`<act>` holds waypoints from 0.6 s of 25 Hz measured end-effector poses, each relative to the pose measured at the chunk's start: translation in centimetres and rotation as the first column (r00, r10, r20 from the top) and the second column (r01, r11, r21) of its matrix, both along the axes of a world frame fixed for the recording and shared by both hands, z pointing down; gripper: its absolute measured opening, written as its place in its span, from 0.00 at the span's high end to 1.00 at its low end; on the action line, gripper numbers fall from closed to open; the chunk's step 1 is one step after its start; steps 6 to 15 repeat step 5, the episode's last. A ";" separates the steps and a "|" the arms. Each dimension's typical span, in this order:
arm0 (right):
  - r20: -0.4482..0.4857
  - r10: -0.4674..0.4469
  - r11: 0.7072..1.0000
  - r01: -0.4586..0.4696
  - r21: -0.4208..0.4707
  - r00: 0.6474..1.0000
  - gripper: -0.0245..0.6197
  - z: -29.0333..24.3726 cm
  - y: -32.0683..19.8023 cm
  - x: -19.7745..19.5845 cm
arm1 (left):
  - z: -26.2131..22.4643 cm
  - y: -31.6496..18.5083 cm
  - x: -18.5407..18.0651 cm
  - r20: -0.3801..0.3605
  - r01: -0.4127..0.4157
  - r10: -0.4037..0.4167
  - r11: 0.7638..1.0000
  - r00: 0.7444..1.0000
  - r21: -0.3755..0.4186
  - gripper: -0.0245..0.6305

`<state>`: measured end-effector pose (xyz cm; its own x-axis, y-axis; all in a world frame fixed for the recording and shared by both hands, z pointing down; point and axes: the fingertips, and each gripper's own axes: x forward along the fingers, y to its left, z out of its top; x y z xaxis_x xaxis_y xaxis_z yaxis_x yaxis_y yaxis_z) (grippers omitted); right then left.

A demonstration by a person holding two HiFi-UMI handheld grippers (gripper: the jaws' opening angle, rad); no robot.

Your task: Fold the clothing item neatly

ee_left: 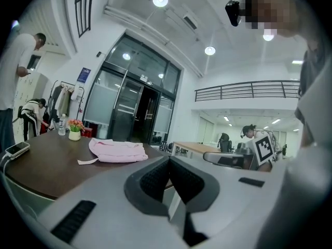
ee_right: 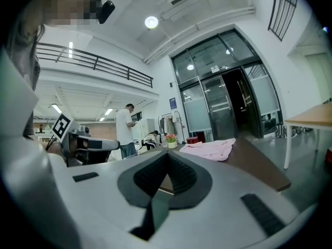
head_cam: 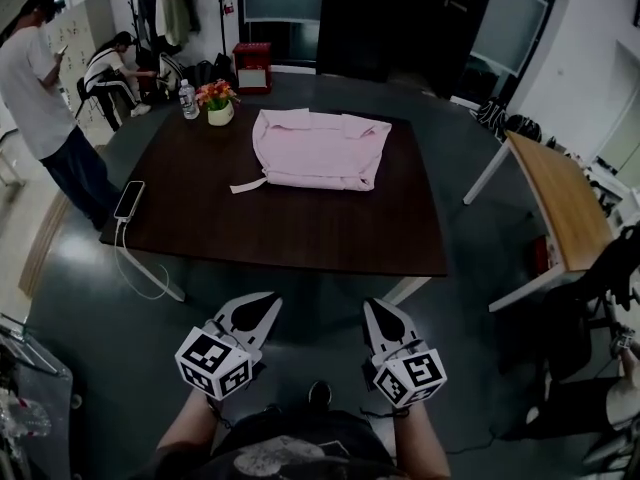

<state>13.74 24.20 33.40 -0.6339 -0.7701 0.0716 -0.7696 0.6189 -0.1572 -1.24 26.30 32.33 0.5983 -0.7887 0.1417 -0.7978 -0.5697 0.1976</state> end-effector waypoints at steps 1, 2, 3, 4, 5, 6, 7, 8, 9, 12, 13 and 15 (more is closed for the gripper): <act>-0.005 0.002 1.000 -0.002 -0.003 1.000 0.97 0.1 0.2 -0.3 | 0.1 0.2 -0.3 -0.002 -0.002 0.002 1.000 1.000 -0.003 0.94; -0.008 0.003 1.000 -0.003 -0.007 1.000 0.97 0.3 0.4 -0.6 | 0.2 0.3 -0.7 -0.004 -0.004 0.004 1.000 1.000 -0.005 0.95; -0.008 0.003 1.000 -0.003 -0.011 1.000 0.97 0.4 0.6 -1.0 | 0.3 0.4 -1.0 -0.006 -0.005 0.005 1.000 1.000 -0.006 0.94; -0.007 0.003 1.000 -0.003 -0.015 1.000 0.97 0.6 0.7 -1.4 | 0.4 0.6 -1.4 -0.008 -0.006 0.006 1.000 1.000 -0.006 0.94; -0.006 0.002 1.000 -0.002 -0.018 1.000 0.97 0.7 0.9 -1.8 | 0.4 0.7 -1.7 -0.010 -0.006 0.006 1.000 1.000 -0.006 0.95; -0.006 0.002 1.000 -0.002 -0.018 1.000 0.97 0.7 0.9 -1.8 | 0.4 0.7 -1.7 -0.010 -0.006 0.006 1.000 1.000 -0.006 0.95; -0.006 0.002 1.000 -0.002 -0.018 1.000 0.97 0.7 0.9 -1.8 | 0.4 0.7 -1.7 -0.010 -0.006 0.006 1.000 1.000 -0.006 0.95; -0.006 0.002 1.000 -0.002 -0.018 1.000 0.97 0.7 0.9 -1.8 | 0.4 0.7 -1.7 -0.010 -0.006 0.006 1.000 1.000 -0.006 0.95; -0.006 0.002 1.000 -0.002 -0.018 1.000 0.97 0.7 0.9 -1.8 | 0.4 0.7 -1.7 -0.010 -0.006 0.006 1.000 1.000 -0.006 0.95; -0.006 0.002 1.000 -0.002 -0.018 1.000 0.97 0.7 0.9 -1.8 | 0.4 0.7 -1.7 -0.010 -0.006 0.006 1.000 1.000 -0.006 0.95; -0.006 0.002 1.000 -0.002 -0.018 1.000 0.97 0.7 0.9 -1.8 | 0.4 0.7 -1.7 -0.010 -0.006 0.006 1.000 1.000 -0.006 0.95; -0.006 0.002 1.000 -0.002 -0.018 1.000 0.97 0.7 0.9 -1.8 | 0.4 0.7 -1.7 -0.010 -0.006 0.006 1.000 1.000 -0.006 0.95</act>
